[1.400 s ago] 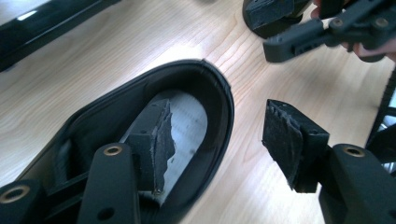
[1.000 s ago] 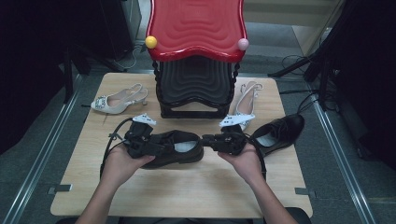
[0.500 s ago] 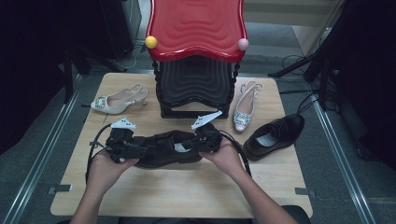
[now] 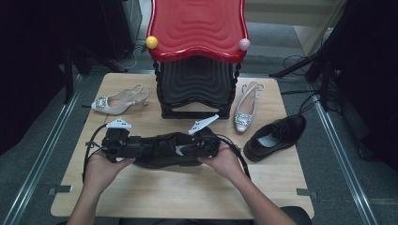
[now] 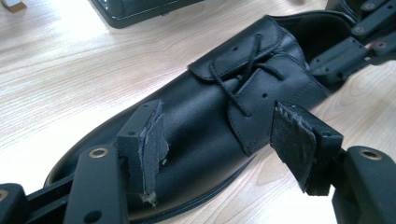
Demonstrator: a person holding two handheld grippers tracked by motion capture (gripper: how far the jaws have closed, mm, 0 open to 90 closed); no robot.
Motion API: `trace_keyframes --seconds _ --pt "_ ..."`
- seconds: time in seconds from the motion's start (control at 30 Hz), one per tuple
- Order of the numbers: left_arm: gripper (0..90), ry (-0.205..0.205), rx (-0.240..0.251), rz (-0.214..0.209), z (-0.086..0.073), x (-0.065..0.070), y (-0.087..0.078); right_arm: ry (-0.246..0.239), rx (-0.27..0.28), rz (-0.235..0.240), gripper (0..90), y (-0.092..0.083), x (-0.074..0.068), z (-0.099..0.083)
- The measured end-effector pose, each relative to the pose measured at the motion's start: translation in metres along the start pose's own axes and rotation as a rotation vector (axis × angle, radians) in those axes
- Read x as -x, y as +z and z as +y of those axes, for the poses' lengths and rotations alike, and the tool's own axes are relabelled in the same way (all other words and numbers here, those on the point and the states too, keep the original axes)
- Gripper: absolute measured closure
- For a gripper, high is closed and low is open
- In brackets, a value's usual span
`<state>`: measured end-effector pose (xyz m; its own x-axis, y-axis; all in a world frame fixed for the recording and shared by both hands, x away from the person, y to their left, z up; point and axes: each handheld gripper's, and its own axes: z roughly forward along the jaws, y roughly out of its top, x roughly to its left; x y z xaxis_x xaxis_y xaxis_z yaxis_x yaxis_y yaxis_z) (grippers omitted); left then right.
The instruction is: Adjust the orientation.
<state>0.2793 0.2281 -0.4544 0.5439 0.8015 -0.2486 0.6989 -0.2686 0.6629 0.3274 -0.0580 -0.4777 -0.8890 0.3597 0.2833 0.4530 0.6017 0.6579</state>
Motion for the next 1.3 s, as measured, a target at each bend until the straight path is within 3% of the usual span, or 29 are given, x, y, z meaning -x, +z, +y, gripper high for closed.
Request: trace_keyframes --seconds 0.3,0.67,0.77,0.83,1.0,1.07,1.17,1.3 --pt "35.3 0.004 0.005 -0.004 0.001 -0.003 0.005 0.033 -0.018 0.015 90.0 -0.007 -0.004 -0.005" --pt "35.3 0.042 -0.023 -0.029 0.008 0.0 0.017 0.01 -0.041 0.057 90.0 -0.003 -0.027 -0.013" --pt "35.3 0.047 -0.025 -0.031 0.008 0.0 0.019 -0.009 -0.043 0.044 90.0 -0.005 -0.029 -0.014" --pt "35.4 0.048 -0.027 -0.031 0.008 0.0 0.02 -0.01 -0.038 0.047 90.0 -0.007 -0.028 -0.014" --pt "36.3 0.02 -0.032 -0.039 0.005 0.0 0.02 0.023 0.059 -0.009 90.0 -0.039 -0.013 -0.013" --pt "41.9 0.011 -0.031 -0.045 0.004 0.0 0.02 0.036 0.081 -0.025 90.0 -0.048 -0.007 -0.015" --pt "63.4 0.026 -0.028 -0.059 -0.005 0.004 0.015 0.054 0.108 -0.052 90.0 -0.058 0.005 -0.017" --pt "83.9 0.005 -0.054 -0.05 -0.016 0.004 0.018 0.085 0.108 -0.076 90.0 -0.058 0.02 -0.02"
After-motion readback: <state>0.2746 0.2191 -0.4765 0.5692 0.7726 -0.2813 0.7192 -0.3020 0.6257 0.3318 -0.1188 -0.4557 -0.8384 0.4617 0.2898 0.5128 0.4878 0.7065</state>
